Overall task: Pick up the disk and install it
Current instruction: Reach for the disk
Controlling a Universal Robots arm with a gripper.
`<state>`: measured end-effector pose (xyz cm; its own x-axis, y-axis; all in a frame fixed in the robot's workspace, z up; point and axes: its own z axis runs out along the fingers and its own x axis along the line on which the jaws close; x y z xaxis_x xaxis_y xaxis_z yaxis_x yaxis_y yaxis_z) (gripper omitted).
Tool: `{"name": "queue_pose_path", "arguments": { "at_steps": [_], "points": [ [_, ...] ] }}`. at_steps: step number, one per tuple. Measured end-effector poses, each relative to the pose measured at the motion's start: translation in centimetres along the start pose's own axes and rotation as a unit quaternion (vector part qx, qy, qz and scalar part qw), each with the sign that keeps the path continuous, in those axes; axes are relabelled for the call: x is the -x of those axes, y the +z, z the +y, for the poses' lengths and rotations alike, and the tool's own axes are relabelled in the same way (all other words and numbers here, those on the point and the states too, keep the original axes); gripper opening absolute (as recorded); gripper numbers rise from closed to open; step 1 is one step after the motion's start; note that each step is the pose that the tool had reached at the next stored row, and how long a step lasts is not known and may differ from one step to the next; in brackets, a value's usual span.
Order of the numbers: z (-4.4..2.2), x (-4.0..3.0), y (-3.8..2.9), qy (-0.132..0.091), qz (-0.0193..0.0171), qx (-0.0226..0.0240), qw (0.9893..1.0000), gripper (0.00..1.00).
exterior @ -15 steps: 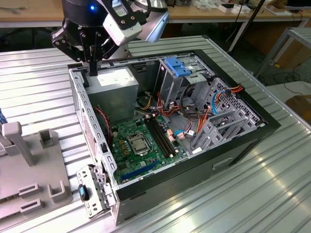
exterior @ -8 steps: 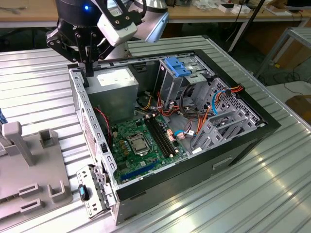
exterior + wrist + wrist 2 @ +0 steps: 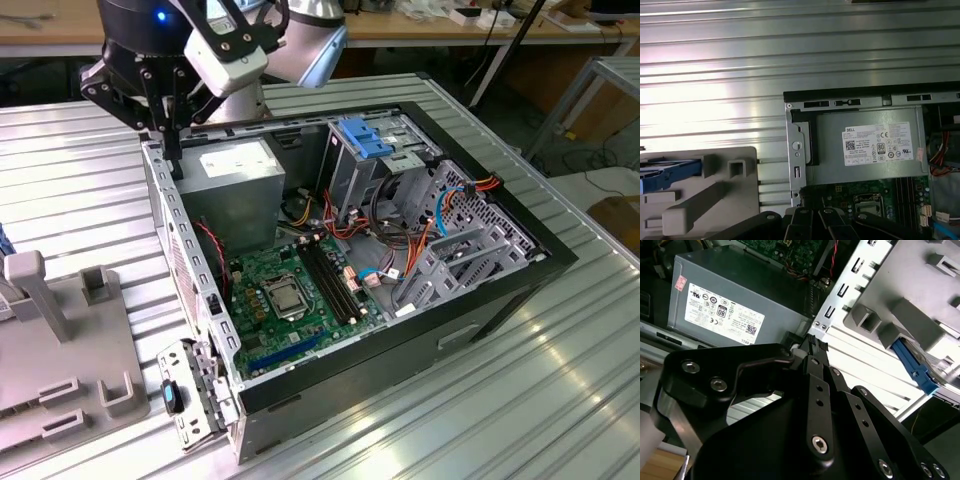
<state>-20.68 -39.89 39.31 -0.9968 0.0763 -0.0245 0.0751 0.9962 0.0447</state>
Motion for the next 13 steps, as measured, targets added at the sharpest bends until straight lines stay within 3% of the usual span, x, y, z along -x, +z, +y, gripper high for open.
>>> {"name": "queue_pose_path", "arguments": {
  "at_steps": [8,12,13],
  "points": [
    [-0.07,-1.7,-0.04,0.0,0.0,0.0004,1.0,0.11],
    [0.53,-2.62,-0.04,0.0,0.0,0.0003,1.0,0.11],
    [0.66,-3.16,-0.05,0.0,0.0,0.0003,1.0,0.11]
  ]
}}
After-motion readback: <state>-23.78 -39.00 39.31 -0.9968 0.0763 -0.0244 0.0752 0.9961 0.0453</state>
